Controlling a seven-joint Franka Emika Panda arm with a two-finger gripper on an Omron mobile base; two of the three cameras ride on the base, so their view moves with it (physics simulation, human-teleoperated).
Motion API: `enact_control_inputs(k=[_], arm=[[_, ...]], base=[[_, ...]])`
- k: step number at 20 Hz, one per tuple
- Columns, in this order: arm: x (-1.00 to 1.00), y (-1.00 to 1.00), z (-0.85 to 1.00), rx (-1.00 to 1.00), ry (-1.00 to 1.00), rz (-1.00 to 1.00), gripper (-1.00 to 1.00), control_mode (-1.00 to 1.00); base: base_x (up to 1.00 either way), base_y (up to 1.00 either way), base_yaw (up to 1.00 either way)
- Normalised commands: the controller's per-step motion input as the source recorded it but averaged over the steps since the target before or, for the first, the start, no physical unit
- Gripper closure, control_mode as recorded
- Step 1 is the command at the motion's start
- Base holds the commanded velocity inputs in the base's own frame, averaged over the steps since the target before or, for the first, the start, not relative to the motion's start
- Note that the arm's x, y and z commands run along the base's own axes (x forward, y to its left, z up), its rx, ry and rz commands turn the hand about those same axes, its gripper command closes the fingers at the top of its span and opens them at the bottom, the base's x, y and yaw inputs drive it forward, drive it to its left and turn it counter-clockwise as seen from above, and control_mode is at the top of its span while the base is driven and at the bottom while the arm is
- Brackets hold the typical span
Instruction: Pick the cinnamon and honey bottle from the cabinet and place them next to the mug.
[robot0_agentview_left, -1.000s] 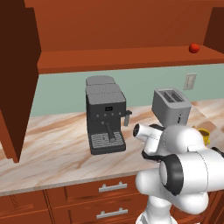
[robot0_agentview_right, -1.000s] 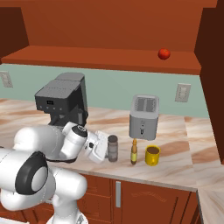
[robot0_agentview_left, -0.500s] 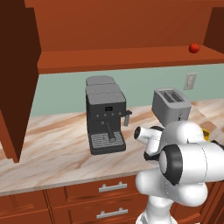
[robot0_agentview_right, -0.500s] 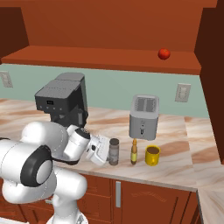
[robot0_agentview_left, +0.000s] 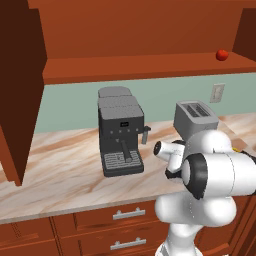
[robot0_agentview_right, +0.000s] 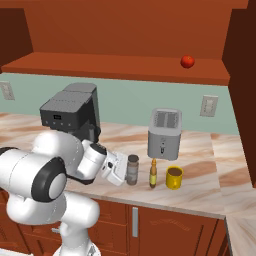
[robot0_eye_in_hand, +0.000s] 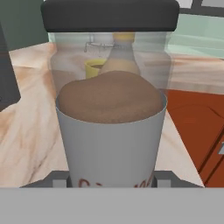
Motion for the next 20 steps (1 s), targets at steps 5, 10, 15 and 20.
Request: enact_control_inputs(k=[5, 10, 15, 20], arm=[[0.13, 0.0, 0.0, 0.0, 0.0, 0.0, 1.0, -1.0], [0.0, 0.0, -0.1, 0.0, 0.0, 0.0, 1.0, -1.0], [0.0, 0.0, -0.15, -0.04, 0.0, 0.0, 1.0, -1.0], [0.0, 0.0, 0.0, -0.07, 0.0, 0.0, 1.0, -1.0]], base=[[0.0, 0.0, 0.0], [0.0, 0.0, 0.0], [0.0, 0.0, 0.0], [0.0, 0.0, 0.0]])
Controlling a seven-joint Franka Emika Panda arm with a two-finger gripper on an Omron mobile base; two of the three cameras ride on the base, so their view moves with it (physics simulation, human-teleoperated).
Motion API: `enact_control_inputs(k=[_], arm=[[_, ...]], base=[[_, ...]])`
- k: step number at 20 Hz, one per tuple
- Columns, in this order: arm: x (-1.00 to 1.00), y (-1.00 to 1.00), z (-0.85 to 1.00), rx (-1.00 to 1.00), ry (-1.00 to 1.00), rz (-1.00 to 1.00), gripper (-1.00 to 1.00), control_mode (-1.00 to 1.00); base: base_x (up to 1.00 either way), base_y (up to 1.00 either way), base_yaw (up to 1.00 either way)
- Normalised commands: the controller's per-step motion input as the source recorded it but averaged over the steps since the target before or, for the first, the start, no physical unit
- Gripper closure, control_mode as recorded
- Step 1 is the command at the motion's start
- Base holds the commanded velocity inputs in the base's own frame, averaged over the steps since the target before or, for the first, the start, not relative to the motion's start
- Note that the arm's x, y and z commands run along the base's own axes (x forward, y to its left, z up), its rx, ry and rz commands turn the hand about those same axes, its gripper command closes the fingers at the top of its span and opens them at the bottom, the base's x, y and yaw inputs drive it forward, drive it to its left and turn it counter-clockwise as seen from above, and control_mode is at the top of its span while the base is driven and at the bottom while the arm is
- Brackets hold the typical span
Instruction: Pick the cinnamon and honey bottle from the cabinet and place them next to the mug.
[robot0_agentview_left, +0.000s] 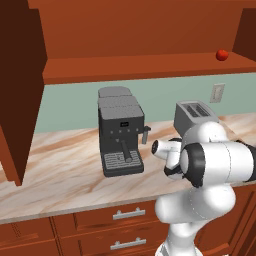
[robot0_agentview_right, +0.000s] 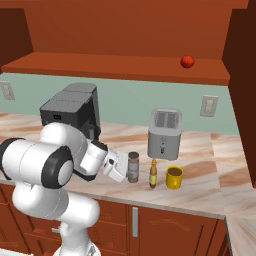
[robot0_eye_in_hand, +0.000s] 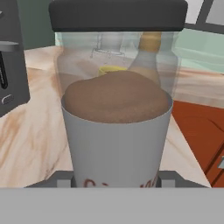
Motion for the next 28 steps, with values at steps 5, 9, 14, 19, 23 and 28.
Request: enact_control_inputs(k=[5, 9, 14, 19, 23, 28], arm=[[0.0, 0.0, 0.0, 0.0, 0.0, 0.0, 1.0, -1.0], [0.0, 0.0, 0.0, 0.0, 0.0, 0.0, -1.0, -1.0], [0.0, 0.0, 0.0, 0.0, 0.0, 0.0, -1.0, -1.0], [0.0, 0.0, 0.0, 0.0, 0.04, 0.0, -1.0, -1.0], [0.0, 0.0, 0.0, 0.0, 0.03, 0.0, -1.0, -1.0], [0.0, 0.0, 0.15, 0.0, 0.0, 0.0, -1.0, -1.0]], base=[[0.0, 0.0, 0.0], [0.0, 0.0, 0.0], [0.0, 0.0, 0.0], [0.0, 0.0, 0.0], [0.0, 0.0, 0.0], [0.0, 0.0, 0.0]])
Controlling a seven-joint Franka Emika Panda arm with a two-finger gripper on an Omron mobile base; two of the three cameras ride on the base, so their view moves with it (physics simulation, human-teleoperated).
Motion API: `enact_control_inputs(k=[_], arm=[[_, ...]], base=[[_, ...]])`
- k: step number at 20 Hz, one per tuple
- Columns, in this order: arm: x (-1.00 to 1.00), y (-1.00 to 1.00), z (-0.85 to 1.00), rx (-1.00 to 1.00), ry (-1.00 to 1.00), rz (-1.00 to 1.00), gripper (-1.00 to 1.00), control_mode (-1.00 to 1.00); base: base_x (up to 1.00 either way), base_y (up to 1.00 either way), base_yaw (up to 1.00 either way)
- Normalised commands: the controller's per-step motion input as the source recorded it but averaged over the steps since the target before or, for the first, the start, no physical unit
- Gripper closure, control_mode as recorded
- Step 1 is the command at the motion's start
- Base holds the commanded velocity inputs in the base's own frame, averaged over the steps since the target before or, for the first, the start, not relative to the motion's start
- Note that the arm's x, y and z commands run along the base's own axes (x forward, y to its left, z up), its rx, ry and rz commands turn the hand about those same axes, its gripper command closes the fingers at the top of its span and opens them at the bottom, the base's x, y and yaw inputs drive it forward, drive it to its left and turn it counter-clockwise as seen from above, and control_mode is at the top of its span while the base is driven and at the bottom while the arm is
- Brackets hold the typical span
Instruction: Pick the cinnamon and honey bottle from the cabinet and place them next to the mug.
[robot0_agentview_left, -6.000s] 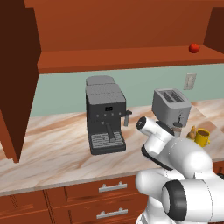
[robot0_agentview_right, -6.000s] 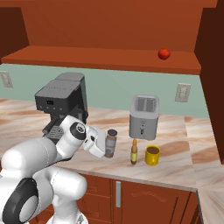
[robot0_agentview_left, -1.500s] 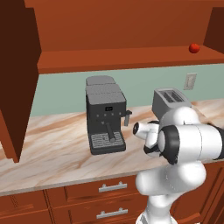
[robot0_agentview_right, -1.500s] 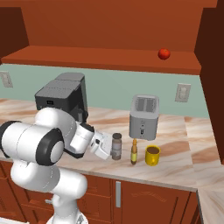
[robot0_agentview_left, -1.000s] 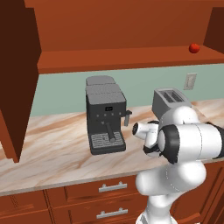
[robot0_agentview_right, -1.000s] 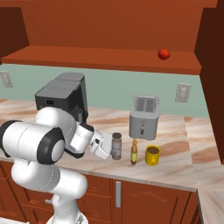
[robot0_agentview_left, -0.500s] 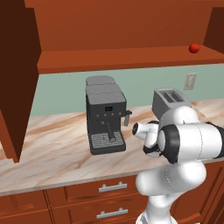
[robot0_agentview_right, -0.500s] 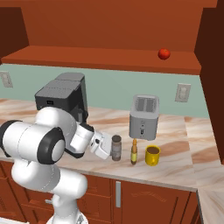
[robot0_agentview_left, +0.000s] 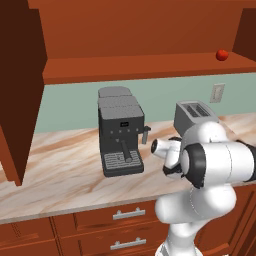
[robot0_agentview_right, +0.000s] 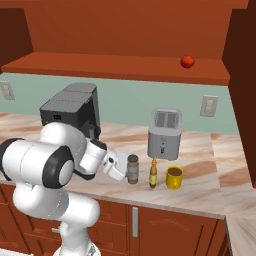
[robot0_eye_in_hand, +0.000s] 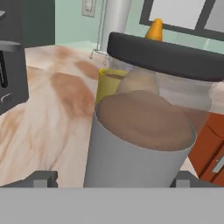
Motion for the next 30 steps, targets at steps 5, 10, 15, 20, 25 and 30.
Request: enact_control_inputs(k=[5, 10, 15, 20, 25, 30], arm=[[0.0, 0.0, 0.49, 0.0, 0.0, 0.0, -1.0, -1.0], [0.0, 0.0, 0.49, 0.0, 0.0, 0.0, -1.0, -1.0], [-0.01, 0.0, 0.59, 0.0, 0.0, 0.0, -1.0, -1.0], [-0.15, 0.0, 0.82, 0.0, 0.0, 0.0, -1.0, -1.0], [-0.26, 0.0, 0.88, 0.0, 0.0, 0.0, -1.0, -1.0], [-0.8, 0.05, 0.81, 0.03, 0.04, 0.12, -1.0, -1.0]], base=[[0.0, 0.0, 0.0], [0.0, 0.0, 0.0], [0.0, 0.0, 0.0], [0.0, 0.0, 0.0], [0.0, 0.0, 0.0], [0.0, 0.0, 0.0]])
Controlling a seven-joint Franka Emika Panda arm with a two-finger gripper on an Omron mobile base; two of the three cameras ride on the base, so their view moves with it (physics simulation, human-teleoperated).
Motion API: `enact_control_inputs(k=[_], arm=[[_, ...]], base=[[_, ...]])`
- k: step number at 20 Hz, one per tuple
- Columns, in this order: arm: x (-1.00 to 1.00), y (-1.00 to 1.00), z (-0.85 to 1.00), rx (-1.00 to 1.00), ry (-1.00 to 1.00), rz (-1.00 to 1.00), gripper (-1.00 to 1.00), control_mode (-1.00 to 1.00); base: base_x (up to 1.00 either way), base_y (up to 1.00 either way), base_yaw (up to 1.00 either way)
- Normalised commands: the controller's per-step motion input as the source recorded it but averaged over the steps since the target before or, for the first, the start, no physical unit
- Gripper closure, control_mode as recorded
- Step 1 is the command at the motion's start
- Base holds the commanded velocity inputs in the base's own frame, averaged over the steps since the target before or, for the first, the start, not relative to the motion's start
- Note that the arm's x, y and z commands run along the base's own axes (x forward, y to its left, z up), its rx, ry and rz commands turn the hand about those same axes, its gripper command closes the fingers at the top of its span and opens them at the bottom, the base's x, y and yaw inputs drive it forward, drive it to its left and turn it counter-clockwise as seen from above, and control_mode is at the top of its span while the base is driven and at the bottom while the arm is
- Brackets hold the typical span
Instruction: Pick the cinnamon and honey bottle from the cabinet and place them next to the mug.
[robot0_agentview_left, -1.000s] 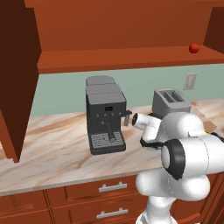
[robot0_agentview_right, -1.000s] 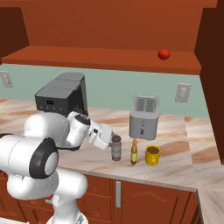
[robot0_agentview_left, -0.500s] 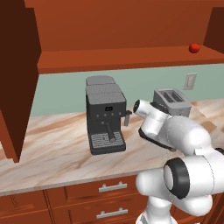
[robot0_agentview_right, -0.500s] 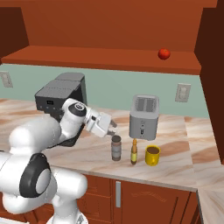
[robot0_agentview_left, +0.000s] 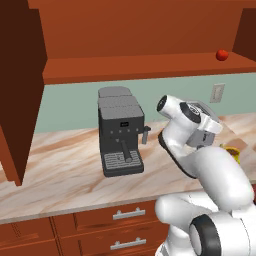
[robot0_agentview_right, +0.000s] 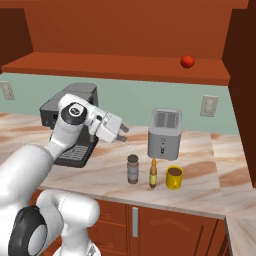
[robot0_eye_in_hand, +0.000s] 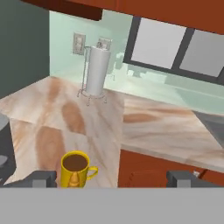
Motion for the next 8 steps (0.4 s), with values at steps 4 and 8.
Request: enact_control_inputs(k=[4, 8], arm=[[-1.0, 0.23, 0.54, 0.01, 0.02, 0.33, -1.0, -1.0], [-1.0, 0.3, 0.34, 0.03, 0.0, 0.42, -1.0, -1.0]], base=[[0.0, 0.0, 0.0], [0.0, 0.0, 0.0]])
